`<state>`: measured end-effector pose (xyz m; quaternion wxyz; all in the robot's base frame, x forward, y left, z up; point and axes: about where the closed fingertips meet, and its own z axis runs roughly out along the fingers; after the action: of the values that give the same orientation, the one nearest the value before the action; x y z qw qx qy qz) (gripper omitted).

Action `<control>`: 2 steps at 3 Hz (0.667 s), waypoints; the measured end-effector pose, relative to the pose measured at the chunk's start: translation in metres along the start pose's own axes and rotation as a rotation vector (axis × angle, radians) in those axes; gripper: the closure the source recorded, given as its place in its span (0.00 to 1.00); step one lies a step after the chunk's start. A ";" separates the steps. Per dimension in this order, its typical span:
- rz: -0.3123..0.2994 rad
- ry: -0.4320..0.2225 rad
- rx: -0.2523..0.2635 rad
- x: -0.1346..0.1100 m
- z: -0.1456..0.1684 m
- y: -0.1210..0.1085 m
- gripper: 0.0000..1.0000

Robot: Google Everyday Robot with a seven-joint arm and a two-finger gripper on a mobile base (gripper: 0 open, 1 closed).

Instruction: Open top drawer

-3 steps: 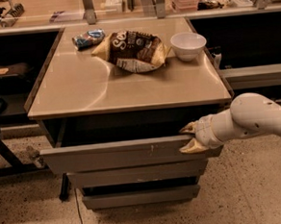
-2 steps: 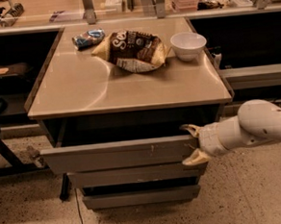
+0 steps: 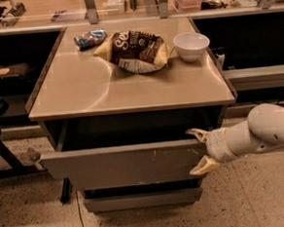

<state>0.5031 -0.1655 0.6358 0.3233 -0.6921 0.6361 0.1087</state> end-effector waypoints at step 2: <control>0.000 0.000 0.000 -0.008 -0.009 -0.004 0.85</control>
Offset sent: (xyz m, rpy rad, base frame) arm -0.2195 -0.0957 -0.0292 0.0914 0.1708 0.0598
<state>0.5034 -0.1643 0.6486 0.3233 -0.6921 0.6361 0.1087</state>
